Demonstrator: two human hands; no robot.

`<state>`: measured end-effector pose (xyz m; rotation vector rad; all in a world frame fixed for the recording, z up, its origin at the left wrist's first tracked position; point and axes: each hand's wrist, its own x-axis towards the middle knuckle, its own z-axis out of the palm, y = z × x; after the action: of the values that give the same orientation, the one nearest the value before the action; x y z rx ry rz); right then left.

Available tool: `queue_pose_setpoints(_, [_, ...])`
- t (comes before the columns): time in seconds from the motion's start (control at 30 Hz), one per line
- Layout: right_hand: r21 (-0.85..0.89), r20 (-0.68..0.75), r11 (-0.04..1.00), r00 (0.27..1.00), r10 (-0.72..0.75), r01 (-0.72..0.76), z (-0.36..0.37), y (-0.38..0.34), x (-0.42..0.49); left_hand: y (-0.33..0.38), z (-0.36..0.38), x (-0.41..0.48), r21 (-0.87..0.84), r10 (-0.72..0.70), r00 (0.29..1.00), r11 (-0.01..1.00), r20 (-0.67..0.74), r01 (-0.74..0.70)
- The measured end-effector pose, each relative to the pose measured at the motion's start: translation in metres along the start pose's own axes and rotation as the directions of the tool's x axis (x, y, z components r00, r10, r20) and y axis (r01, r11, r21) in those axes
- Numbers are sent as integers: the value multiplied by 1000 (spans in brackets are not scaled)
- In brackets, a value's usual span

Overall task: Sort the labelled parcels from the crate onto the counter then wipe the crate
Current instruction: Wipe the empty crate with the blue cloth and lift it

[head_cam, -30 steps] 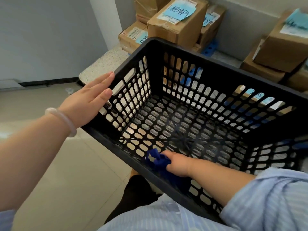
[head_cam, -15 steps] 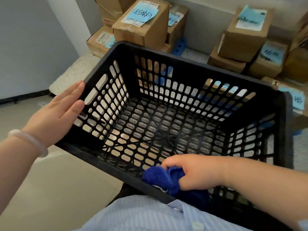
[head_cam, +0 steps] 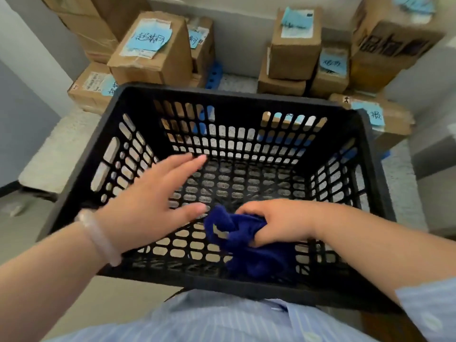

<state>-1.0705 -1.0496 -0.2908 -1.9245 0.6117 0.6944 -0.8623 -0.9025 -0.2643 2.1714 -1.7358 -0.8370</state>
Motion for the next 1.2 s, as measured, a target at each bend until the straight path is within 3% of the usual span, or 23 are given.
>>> queue_pose_setpoints(0.07, [68, -85, 997, 996, -27, 33, 1, -5, -5, 27, 18, 28, -189, 44, 926, 982, 375, 29])
queue_pose_setpoints(0.1, [89, -127, 995, 992, -20, 32, 5, -5, -9, 35, 28, 41, -221, 76, 876, 975, 476, 36])
queue_pose_setpoints(0.27, [133, -309, 988, 944, 118, -80, 31, 7, -45, 43, 77, 67, -344, 160, 777, 936, 609, 78])
queue_pose_setpoints(0.33, [227, -324, 967, 928, 183, -112, 45, 11, -63, 49, 89, 69, -320, 200, 723, 947, 661, 31])
queue_pose_setpoints(0.4, [165, -404, 969, 883, 238, -186, 63, 12, -82, 60, 96, 74, -299, 258, 639, 953, 724, -46])
queue_pose_setpoints(0.47, [-36, -640, 952, 739, 211, -303, 82, 13, -101, 75, 97, 78, -305, 303, 574, 948, 761, -96])
queue_pose_setpoints(0.53, [-124, -881, 913, 466, 79, -389, 99, 17, -117, 88, 94, 82, -325, 340, 549, 937, 764, -128])
queue_pose_setpoints(0.6, [-39, -983, 904, 179, 42, -426, 110, 25, -126, 97, 89, 82, -454, 424, 512, 888, 747, -74])
queue_pose_setpoints(0.67, [173, -982, 893, -1, 189, -415, 115, 34, -124, 104, 88, 82, -612, 519, 481, 789, 706, 47])
queue_pose_setpoints(0.7, [309, -949, 883, -53, 311, -352, 116, 36, -119, 105, 92, 82, -639, 542, 472, 767, 696, 63])
queue_pose_setpoints(0.77, [522, -852, 838, -66, 519, -158, 117, 38, -106, 104, 110, 82, -600, 560, 477, 796, 677, -83])
queue_pose_setpoints(0.83, [605, -796, 795, -43, 603, -54, 121, 41, -99, 99, 134, 84, -511, 575, 468, 816, 671, -269])
queue_pose_setpoints(0.97, [597, -801, 798, -1, 599, -79, 137, 41, -100, 95, 176, 96, -330, 485, 488, 868, 726, -371])
queue_pose_setpoints(1.1, [601, -800, 799, -26, 600, -30, 131, 45, -96, 92, 201, 113, -170, 411, 576, 889, 706, -425])
queue_pose_setpoints(1.2, [606, -795, 795, -21, 606, -20, 117, 45, -93, 74, 216, 127, 40, 273, 590, 886, 760, -462])
